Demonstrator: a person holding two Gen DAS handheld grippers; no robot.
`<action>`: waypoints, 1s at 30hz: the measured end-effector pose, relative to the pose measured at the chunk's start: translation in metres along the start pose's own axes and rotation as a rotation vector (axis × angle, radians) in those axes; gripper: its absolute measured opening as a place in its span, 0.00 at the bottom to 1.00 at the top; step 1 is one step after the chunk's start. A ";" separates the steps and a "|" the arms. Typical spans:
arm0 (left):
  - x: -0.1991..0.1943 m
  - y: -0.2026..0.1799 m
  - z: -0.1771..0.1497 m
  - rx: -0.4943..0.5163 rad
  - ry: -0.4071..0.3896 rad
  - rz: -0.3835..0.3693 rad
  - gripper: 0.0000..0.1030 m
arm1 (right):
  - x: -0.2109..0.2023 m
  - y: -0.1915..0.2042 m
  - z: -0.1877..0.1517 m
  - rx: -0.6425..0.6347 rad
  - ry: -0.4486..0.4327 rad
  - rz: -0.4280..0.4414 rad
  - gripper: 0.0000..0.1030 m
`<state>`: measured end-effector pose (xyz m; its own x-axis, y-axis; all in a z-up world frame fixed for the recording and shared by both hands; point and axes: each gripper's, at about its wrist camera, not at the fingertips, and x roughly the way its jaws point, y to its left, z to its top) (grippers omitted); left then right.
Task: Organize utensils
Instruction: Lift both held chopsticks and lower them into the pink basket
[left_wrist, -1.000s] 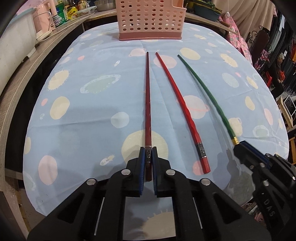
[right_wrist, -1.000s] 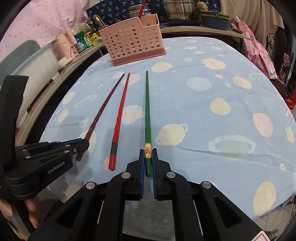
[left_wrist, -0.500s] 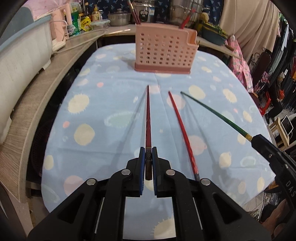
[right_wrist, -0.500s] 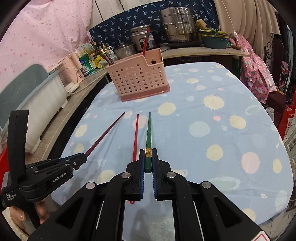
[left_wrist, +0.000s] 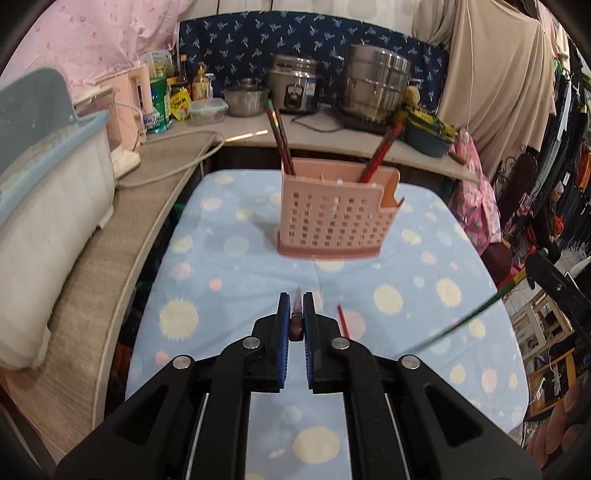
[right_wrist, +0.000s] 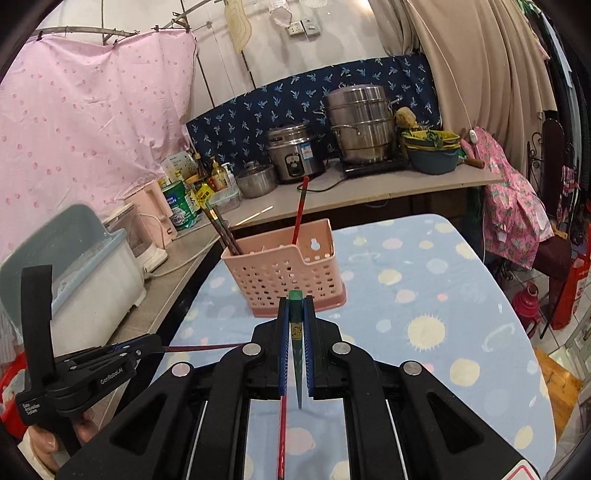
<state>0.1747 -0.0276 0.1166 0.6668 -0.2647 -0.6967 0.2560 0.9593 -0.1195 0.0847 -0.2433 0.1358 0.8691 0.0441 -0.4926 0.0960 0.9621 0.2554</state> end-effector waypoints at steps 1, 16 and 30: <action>0.000 0.000 0.007 -0.003 -0.009 -0.005 0.07 | 0.002 0.001 0.006 -0.002 -0.009 0.002 0.07; -0.022 -0.008 0.124 -0.027 -0.182 -0.068 0.06 | 0.030 0.013 0.105 0.043 -0.163 0.089 0.07; -0.024 -0.004 0.227 -0.073 -0.356 -0.050 0.07 | 0.076 0.028 0.187 0.033 -0.260 0.100 0.07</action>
<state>0.3163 -0.0477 0.2944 0.8598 -0.3165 -0.4007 0.2519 0.9455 -0.2063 0.2440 -0.2639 0.2616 0.9699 0.0637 -0.2349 0.0155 0.9470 0.3209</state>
